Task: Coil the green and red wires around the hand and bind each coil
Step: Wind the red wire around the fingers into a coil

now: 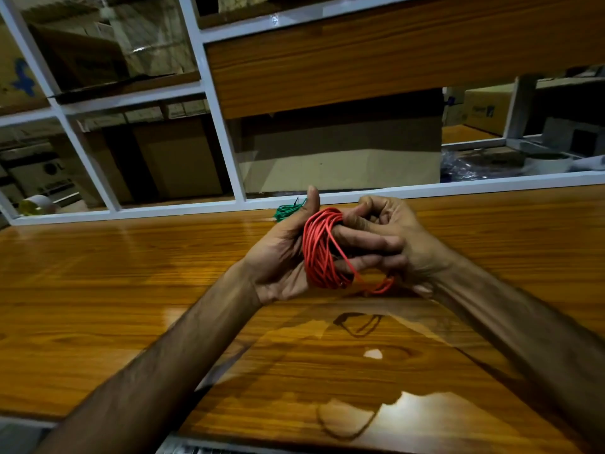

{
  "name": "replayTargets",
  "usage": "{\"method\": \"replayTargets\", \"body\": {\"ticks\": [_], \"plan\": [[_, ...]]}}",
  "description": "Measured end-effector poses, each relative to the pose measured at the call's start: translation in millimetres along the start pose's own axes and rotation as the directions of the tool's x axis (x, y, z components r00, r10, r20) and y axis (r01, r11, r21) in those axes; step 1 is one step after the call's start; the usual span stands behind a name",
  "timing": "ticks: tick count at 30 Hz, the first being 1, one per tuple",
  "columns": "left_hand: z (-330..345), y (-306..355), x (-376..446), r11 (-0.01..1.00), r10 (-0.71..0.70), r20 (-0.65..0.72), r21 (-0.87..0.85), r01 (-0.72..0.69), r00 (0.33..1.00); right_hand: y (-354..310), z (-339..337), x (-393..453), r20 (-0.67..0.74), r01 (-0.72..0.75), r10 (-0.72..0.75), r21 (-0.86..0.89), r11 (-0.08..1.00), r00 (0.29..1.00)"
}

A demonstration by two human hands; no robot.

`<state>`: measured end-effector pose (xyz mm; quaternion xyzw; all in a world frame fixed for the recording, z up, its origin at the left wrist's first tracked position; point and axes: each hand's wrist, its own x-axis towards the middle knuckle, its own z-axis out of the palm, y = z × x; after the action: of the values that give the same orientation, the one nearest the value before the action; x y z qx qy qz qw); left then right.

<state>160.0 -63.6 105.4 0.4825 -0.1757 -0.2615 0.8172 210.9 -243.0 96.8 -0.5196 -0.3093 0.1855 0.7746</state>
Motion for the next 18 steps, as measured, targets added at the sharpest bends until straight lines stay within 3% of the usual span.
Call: {"method": "replayTargets", "body": {"ticks": [5,8,11,14,18], "plan": [[10,-1,8,0.996,0.067,-0.169,-0.045,-0.075,0.983,4,10,1,-0.184,0.063,-0.065,-0.012,0.998,0.981],[10,-1,12,0.994,0.093,-0.359,-0.017,-0.106,0.929,10,9,6,-0.258,0.112,-0.108,0.000,0.994,0.960],[5,-3,18,0.985,0.120,-0.514,-0.042,-0.165,0.849,20,9,9,-0.323,0.174,-0.205,-0.124,0.977,0.924],[1,-8,19,0.979,0.142,-0.563,-0.042,-0.200,0.814,28,10,11,-0.419,0.163,-0.275,-0.282,0.945,0.865],[11,-19,23,0.963,0.250,-0.526,0.049,-0.265,0.813,29,5,12,-0.536,0.169,-0.346,-0.352,0.921,0.770]]}}
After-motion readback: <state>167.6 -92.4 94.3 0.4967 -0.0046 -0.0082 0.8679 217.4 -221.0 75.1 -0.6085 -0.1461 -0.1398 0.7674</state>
